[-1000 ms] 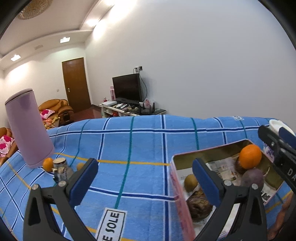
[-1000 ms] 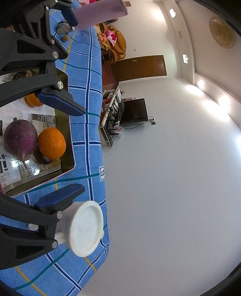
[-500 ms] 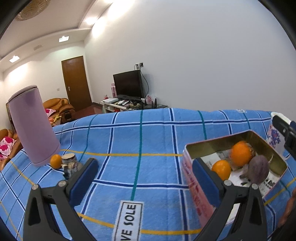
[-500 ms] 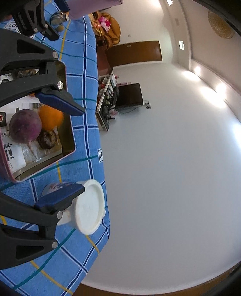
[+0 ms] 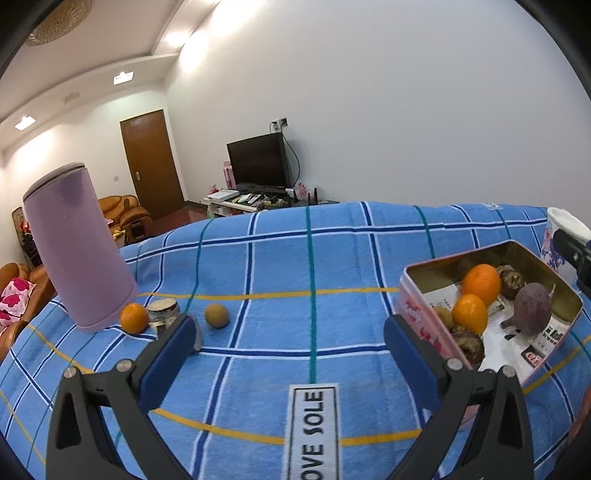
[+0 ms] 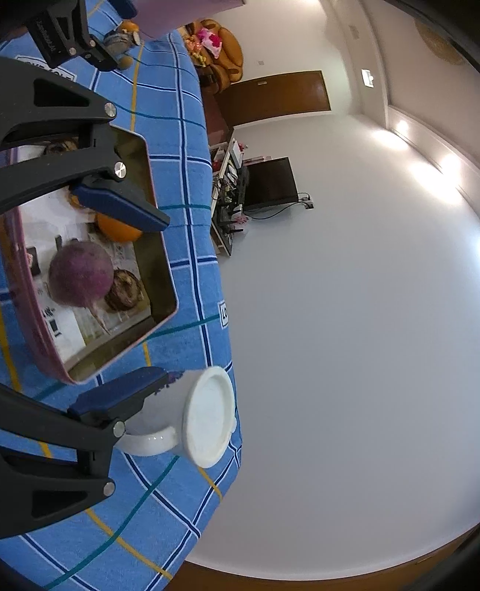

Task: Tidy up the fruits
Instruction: 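Move both tools back toward the remaining items on the bedspread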

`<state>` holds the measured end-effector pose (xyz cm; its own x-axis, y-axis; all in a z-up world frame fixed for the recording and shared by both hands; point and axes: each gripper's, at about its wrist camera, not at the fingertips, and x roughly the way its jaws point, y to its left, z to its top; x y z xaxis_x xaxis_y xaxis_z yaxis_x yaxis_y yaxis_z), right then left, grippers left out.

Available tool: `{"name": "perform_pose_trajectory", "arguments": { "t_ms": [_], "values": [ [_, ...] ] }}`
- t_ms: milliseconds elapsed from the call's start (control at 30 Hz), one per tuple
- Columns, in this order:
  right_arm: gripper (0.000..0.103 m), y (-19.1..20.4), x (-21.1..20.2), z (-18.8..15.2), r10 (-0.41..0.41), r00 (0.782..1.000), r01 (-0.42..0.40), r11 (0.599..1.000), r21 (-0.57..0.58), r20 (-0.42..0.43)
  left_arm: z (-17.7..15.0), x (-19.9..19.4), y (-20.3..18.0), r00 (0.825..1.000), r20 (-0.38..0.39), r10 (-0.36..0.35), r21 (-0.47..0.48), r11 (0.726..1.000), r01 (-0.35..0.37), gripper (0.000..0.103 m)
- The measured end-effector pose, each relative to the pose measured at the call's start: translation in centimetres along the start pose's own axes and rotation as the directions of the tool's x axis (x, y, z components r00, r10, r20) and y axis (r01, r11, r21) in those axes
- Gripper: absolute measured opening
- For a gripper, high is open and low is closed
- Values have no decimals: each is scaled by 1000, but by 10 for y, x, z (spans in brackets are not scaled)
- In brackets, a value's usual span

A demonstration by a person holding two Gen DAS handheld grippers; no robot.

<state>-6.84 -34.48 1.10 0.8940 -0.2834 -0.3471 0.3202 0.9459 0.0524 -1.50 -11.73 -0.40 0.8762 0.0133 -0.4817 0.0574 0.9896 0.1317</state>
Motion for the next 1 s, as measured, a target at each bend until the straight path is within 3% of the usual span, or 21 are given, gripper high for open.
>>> {"name": "perform_pose_trajectory", "arguments": {
  "t_ms": [400, 1000],
  "values": [
    [77, 47, -6, -8, 23, 999, -25, 999, -30, -36, -3, 1, 36, 999, 9, 36, 6, 999, -36, 103],
    [77, 154, 3, -18, 144, 983, -150, 987, -49, -110, -5, 28, 107, 996, -50, 80, -65, 994, -83, 103]
  ]
}}
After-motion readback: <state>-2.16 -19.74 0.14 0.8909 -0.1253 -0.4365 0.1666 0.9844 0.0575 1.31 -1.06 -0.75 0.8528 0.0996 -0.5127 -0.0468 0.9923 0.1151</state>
